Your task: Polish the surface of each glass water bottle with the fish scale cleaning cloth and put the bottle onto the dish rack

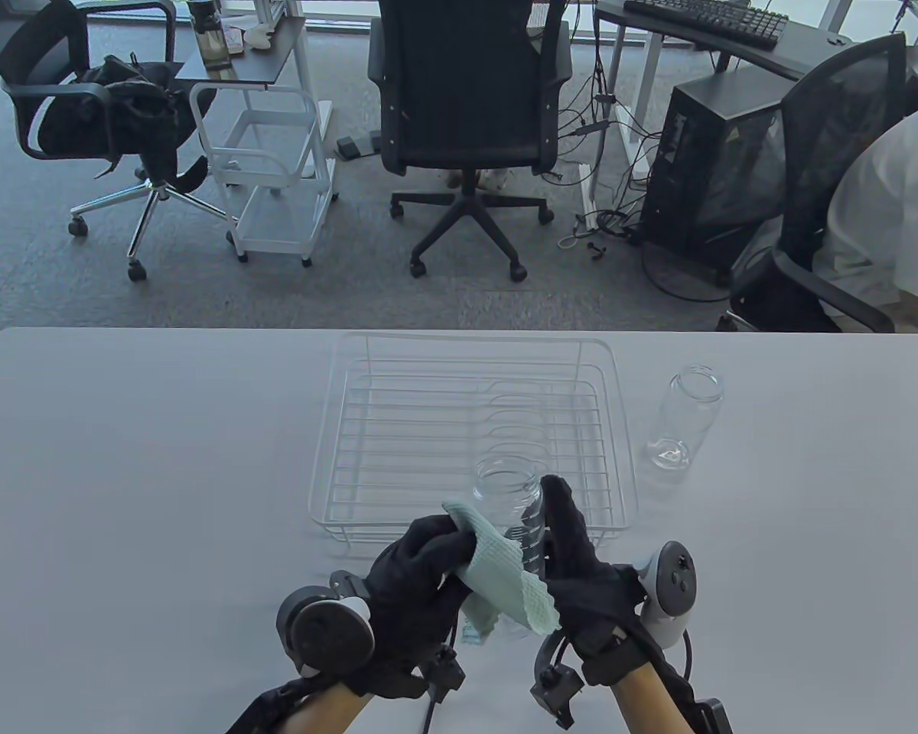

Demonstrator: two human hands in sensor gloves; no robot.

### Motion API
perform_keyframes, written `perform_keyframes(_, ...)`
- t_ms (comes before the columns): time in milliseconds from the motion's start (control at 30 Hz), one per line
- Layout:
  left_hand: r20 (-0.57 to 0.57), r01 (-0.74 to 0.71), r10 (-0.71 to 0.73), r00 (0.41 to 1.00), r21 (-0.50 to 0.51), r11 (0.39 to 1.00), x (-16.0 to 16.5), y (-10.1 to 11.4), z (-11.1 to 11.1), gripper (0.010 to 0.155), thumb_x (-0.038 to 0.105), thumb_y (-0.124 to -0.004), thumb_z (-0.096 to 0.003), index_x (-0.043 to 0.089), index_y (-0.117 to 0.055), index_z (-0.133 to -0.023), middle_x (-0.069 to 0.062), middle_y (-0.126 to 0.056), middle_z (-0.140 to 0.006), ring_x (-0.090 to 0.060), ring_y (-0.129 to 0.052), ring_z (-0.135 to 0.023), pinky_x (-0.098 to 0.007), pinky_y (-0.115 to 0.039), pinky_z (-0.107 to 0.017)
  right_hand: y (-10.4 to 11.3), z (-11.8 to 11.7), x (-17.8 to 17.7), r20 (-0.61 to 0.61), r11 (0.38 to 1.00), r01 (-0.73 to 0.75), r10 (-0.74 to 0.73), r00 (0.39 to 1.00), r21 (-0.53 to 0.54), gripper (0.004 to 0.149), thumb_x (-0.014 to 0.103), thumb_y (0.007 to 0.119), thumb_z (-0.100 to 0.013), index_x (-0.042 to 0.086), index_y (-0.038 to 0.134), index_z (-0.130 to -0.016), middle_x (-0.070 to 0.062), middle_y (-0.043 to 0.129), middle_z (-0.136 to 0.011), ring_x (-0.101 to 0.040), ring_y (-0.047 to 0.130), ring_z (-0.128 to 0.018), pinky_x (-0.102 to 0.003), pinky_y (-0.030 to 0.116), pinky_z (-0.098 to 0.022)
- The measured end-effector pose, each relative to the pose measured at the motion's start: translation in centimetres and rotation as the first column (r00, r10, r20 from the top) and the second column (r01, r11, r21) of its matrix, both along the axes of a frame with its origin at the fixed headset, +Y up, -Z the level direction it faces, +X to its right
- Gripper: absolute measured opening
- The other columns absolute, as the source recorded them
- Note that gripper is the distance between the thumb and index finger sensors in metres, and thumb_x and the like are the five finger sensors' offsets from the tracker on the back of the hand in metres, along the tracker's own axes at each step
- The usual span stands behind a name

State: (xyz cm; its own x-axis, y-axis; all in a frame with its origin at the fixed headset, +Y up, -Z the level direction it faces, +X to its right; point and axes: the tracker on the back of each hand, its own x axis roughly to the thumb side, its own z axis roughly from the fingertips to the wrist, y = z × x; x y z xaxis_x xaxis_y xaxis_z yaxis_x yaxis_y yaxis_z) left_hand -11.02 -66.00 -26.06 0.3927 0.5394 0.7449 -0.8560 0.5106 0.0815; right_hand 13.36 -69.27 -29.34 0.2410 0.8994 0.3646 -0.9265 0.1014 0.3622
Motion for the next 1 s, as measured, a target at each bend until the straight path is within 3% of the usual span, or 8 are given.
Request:
perform_keyframes(133, 0.025, 0.083, -0.084, 0.996, 0.030, 0.996, 1.3, -0.4, 0.6, 0.041, 0.034, -0.082, -0.0558, 0.033, -0.070, -0.095, -0.009, -0.074, -0.098, -0.030, -0.093, -0.070, -0.048, -0.081, -0.054, 0.3, 0.2, 0.9, 0.105, 1.000, 0.003, -0.003, 0.994, -0.005, 0.100, 0.046, 0.090, -0.048, 0.011, 0.021, -0.111, -0.015, 0.027, -0.105, -0.047, 0.055, -0.082, -0.064, 0.060, -0.059)
perform_keyframes(233, 0.033, 0.060, -0.061, 0.998, 0.030, 0.998, 1.2, -0.2, 0.5, 0.041, 0.034, -0.082, -0.0557, 0.033, -0.070, -0.094, -0.009, -0.074, -0.096, -0.029, -0.093, -0.070, -0.048, -0.081, -0.054, 0.3, 0.4, 0.6, 0.123, 0.999, -0.041, 0.038, 0.992, 0.022, 0.091, 0.053, 0.081, -0.052, 0.012, 0.027, -0.113, -0.015, 0.026, -0.105, -0.046, 0.056, -0.082, -0.060, 0.061, -0.059)
perform_keyframes(333, 0.029, 0.008, -0.009, 1.000, 0.016, 1.000, 0.5, -0.2, 0.3, 0.040, 0.036, -0.082, -0.0556, 0.034, -0.069, -0.094, -0.008, -0.073, -0.096, -0.028, -0.092, -0.071, -0.048, -0.080, -0.055, 0.0, 0.3, -0.2, 0.017, 0.999, 0.040, -0.039, 0.999, -0.018, 0.078, 0.058, 0.064, -0.059, 0.021, 0.025, -0.115, -0.019, 0.021, -0.110, -0.047, 0.047, -0.091, -0.059, 0.053, -0.063)
perform_keyframes(400, 0.022, -0.028, 0.028, 0.999, -0.008, 1.000, -0.1, -0.2, 0.0, 0.040, 0.035, -0.082, -0.0555, 0.035, -0.069, -0.094, -0.008, -0.073, -0.096, -0.028, -0.092, -0.072, -0.048, -0.080, -0.055, -0.2, 0.3, -0.6, -0.103, 0.993, 0.083, -0.092, 0.990, -0.089, 0.073, 0.058, 0.060, -0.059, 0.027, 0.024, -0.115, -0.026, 0.021, -0.114, -0.058, 0.036, -0.094, -0.065, 0.045, -0.065)
perform_keyframes(467, 0.008, -0.059, 0.060, 0.998, -0.026, 0.998, -0.6, -0.3, -0.3, 0.040, 0.035, -0.082, -0.0555, 0.034, -0.069, -0.094, -0.008, -0.073, -0.096, -0.029, -0.092, -0.071, -0.048, -0.080, -0.055, -0.5, 0.3, -0.8, -0.179, 0.991, 0.054, -0.076, 0.981, -0.124, 0.070, 0.055, 0.059, -0.061, 0.030, 0.021, -0.114, -0.029, 0.031, -0.114, -0.066, 0.039, -0.095, -0.072, 0.045, -0.062)
perform_keyframes(600, -0.009, -0.098, 0.098, 0.995, -0.056, 0.994, -1.5, -0.3, -0.8, 0.040, 0.035, -0.081, -0.0557, 0.034, -0.069, -0.094, -0.008, -0.073, -0.096, -0.029, -0.092, -0.072, -0.048, -0.080, -0.055, -1.0, 0.2, -1.1, -0.207, 0.989, -0.001, -0.030, 0.978, -0.148, 0.068, 0.045, 0.065, -0.061, 0.033, 0.022, -0.113, -0.027, 0.032, -0.114, -0.067, 0.047, -0.094, -0.080, 0.048, -0.055)
perform_keyframes(867, -0.044, -0.205, 0.202, 0.978, -0.075, 0.976, -3.1, 0.7, -1.6, 0.040, 0.035, -0.081, -0.0564, 0.035, -0.068, -0.095, -0.007, -0.072, -0.098, -0.030, -0.091, -0.072, -0.049, -0.079, -0.056, -1.3, 0.2, -1.7, -0.262, 0.990, -0.017, -0.020, 0.965, -0.140, 0.074, 0.037, 0.075, -0.057, 0.037, 0.027, -0.113, -0.023, 0.030, -0.113, -0.062, 0.057, -0.092, -0.078, 0.056, -0.054)
perform_keyframes(1000, -0.030, -0.197, 0.195, 0.980, -0.081, 0.977, -2.8, 0.5, -1.4, 0.040, 0.034, -0.079, -0.0568, 0.035, -0.067, -0.095, -0.007, -0.073, -0.098, -0.029, -0.091, -0.072, -0.048, -0.080, -0.056, -1.0, 0.3, -1.6, -0.183, 0.995, 0.012, -0.029, 0.983, -0.095, 0.077, 0.035, 0.081, -0.054, 0.035, 0.031, -0.112, -0.021, 0.033, -0.111, -0.059, 0.059, -0.090, -0.074, 0.060, -0.054)
